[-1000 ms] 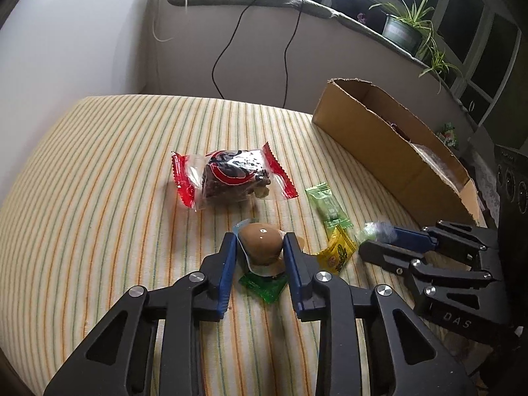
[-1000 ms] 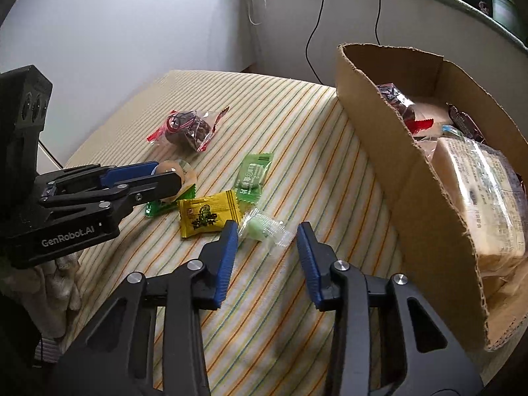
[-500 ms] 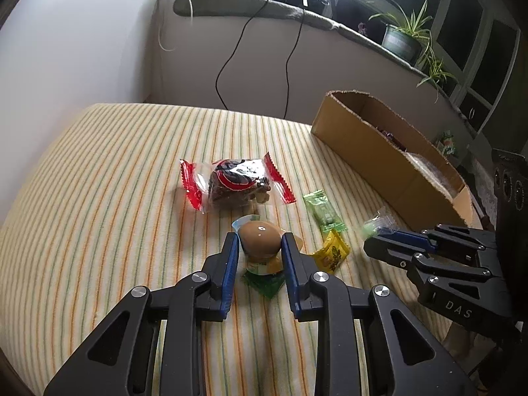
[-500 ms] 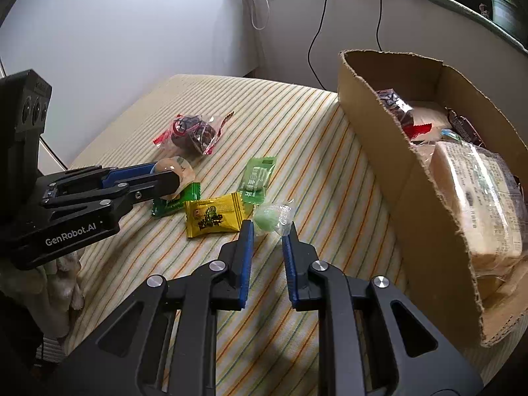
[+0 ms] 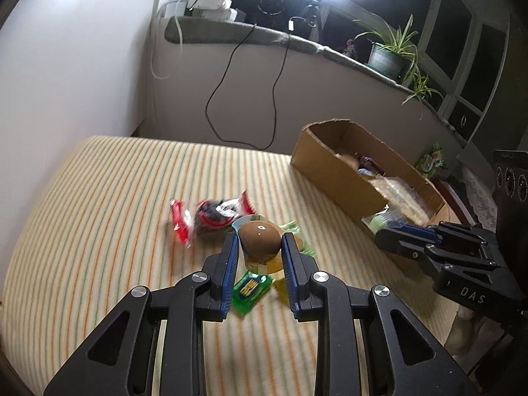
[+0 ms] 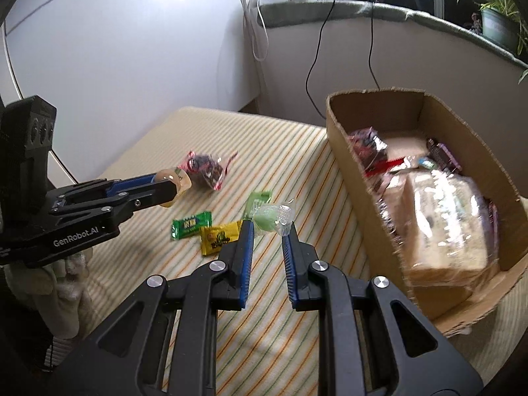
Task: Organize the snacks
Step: 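Carry both snacks into the cardboard box and open both grippers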
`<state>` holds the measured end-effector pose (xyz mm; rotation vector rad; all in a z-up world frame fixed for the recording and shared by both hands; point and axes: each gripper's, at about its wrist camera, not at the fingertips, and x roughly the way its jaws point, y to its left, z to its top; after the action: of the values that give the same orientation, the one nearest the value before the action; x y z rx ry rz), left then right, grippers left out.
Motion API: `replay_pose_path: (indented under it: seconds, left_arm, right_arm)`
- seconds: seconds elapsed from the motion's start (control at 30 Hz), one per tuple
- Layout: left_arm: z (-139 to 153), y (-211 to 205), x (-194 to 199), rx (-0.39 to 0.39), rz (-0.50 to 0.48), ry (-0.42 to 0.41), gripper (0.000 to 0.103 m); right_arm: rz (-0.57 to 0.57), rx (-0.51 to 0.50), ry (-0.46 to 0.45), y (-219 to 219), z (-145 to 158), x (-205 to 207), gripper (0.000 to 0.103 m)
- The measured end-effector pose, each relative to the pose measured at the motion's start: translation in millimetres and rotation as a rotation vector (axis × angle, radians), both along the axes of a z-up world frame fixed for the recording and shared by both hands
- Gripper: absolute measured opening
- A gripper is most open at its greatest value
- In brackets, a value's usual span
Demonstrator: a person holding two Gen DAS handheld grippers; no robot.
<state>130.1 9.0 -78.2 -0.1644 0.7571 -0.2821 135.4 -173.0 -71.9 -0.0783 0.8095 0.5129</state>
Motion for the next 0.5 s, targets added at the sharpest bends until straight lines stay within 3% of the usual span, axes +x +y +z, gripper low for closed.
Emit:
replay_pose_path:
  seconds: [0.5]
  left_arm:
    - [26.2,-62.3,34.4,-0.009,-0.096,-0.05,0.025]
  right_arm:
    - [-0.125,0.011,-0.056,-75.7,34.9,16.0,0.018]
